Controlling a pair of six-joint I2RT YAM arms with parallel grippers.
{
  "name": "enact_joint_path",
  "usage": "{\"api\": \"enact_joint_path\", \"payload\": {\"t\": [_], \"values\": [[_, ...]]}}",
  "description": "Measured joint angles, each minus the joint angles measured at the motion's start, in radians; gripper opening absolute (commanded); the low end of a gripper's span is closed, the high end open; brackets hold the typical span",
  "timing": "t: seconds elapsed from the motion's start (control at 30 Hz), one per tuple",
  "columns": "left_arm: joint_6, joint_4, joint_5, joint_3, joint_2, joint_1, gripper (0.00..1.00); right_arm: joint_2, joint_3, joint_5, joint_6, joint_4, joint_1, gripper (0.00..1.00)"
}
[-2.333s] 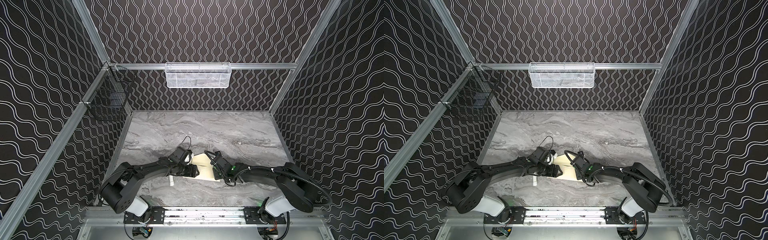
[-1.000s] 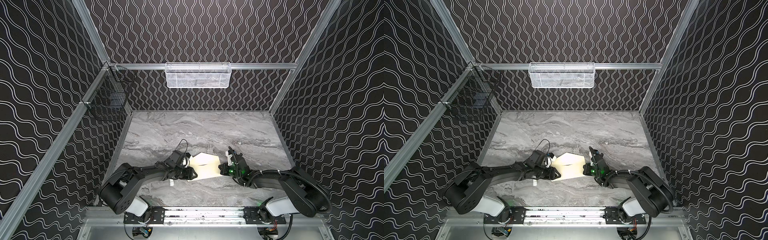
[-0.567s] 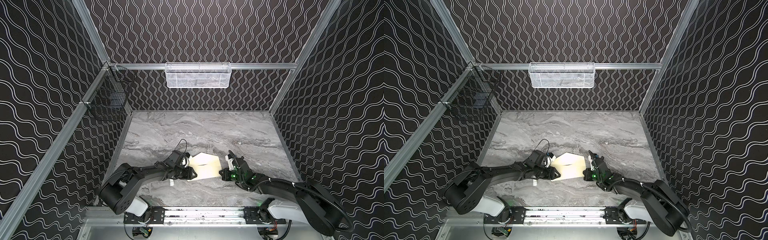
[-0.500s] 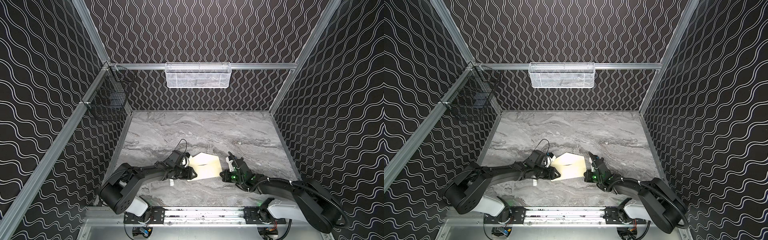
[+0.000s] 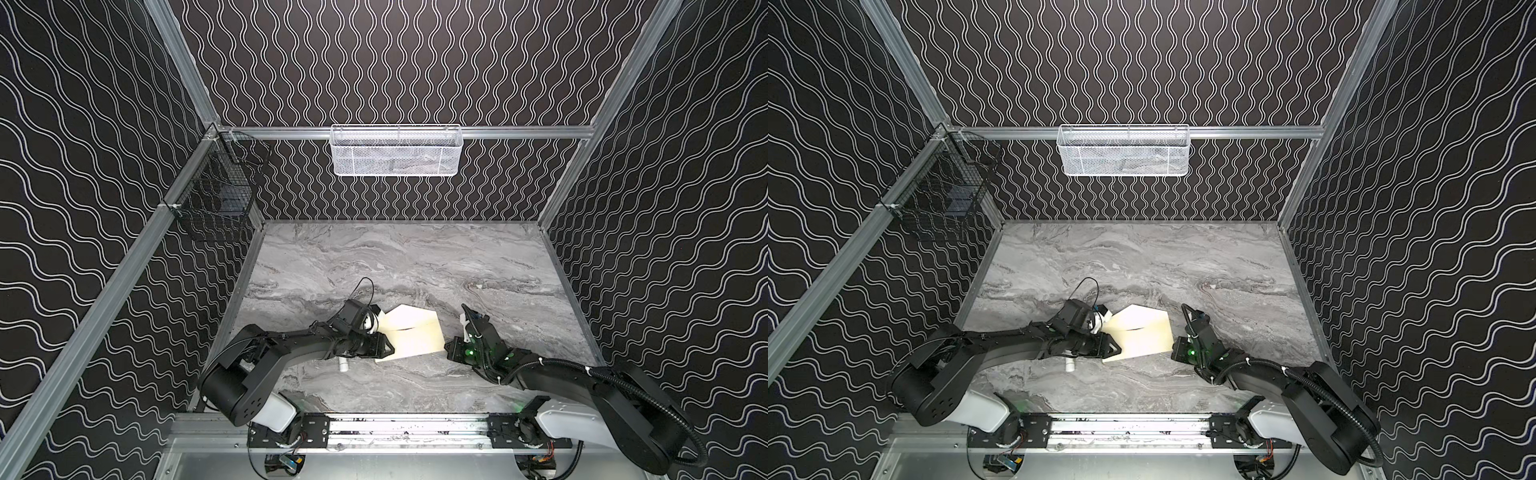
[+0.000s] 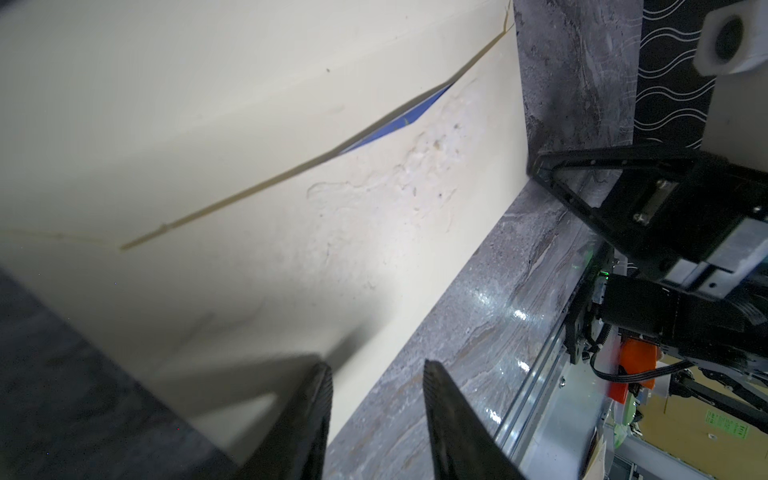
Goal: Place the letter into the envelope and seal it
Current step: 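Release the envelope and draw the right gripper back from it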
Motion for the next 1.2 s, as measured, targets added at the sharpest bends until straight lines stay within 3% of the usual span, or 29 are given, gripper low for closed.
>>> {"api": "enact_joint_path", "payload": {"t": [0.33,0.57,0.73,1.03,1.2], "values": [[0.000,-0.007,0.010,0.018,0.011,0.002,0.44,-0.094,0.069,-0.017,-0.059,-0.123,-0.002,0.00],[0.003,-0.031,0.003,0.034,0.011,0.001,0.44,0.015,0.081,-0.070,-0.071,-0.089,0.023,0.00],[0.004,-0.035,-0.001,0.035,0.012,0.002,0.44,0.039,0.034,-0.063,-0.042,-0.025,-0.015,0.00],[0.011,-0.050,-0.004,0.050,0.018,0.002,0.46,-0.106,0.030,-0.017,-0.023,-0.178,-0.028,0.00],[0.026,-0.079,-0.020,0.079,0.025,0.002,0.49,-0.135,0.059,-0.010,-0.055,-0.189,-0.028,0.11]]}}
